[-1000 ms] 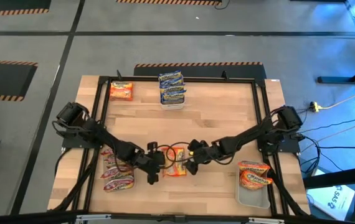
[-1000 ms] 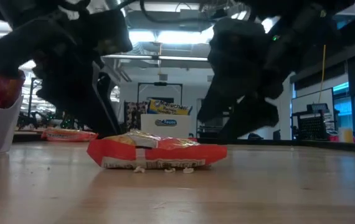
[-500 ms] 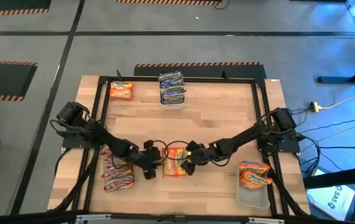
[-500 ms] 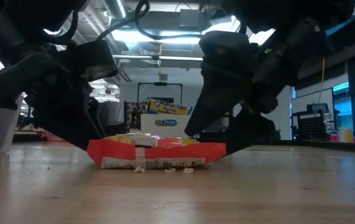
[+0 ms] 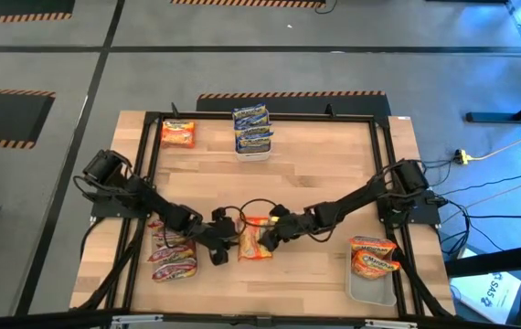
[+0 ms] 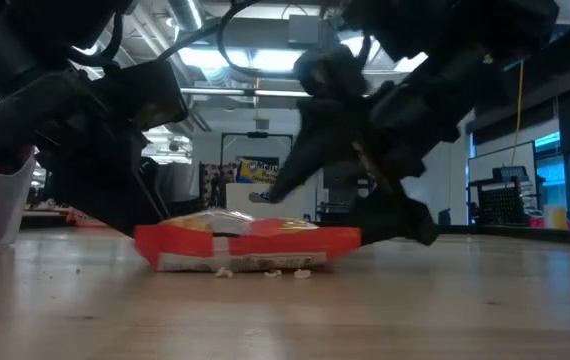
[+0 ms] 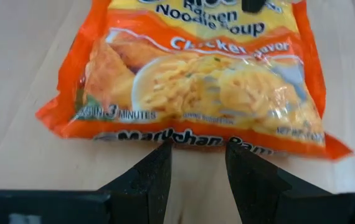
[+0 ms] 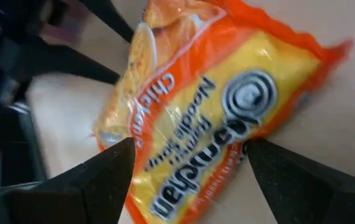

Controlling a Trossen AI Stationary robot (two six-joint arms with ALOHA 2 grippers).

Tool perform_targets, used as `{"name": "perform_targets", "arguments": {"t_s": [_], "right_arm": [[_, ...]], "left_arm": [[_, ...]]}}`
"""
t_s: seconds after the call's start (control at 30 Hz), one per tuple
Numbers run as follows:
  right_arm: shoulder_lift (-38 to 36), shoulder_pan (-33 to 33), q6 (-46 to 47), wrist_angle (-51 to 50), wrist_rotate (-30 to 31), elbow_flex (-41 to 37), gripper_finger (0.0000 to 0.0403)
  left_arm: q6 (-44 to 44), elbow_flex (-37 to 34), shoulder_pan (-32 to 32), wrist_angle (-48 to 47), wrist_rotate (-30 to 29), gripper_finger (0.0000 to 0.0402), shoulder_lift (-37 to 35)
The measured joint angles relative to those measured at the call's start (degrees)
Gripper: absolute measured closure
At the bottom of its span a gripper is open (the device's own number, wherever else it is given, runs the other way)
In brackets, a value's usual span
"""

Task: Sort Maruchan noodles
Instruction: Put the orange noodle pack into the gray bin

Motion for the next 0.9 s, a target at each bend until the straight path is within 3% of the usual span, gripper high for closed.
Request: {"name": "perform_targets", "arguments": {"t_s": [0.43, 0.9], "right_arm": [[4.65, -0.52, 0.63, 12.01, 0.20, 0.01, 0.0086], [-0.62, -0.53, -8.63, 15.74, 1.30, -0.28, 0.0086]], "left_arm": [[0.00, -0.02, -0.34, 1.61, -0.11, 0.0257, 0.00], [-1.49, 0.13, -1.06, -2.84, 1.67, 0.0257, -0.46]]}}
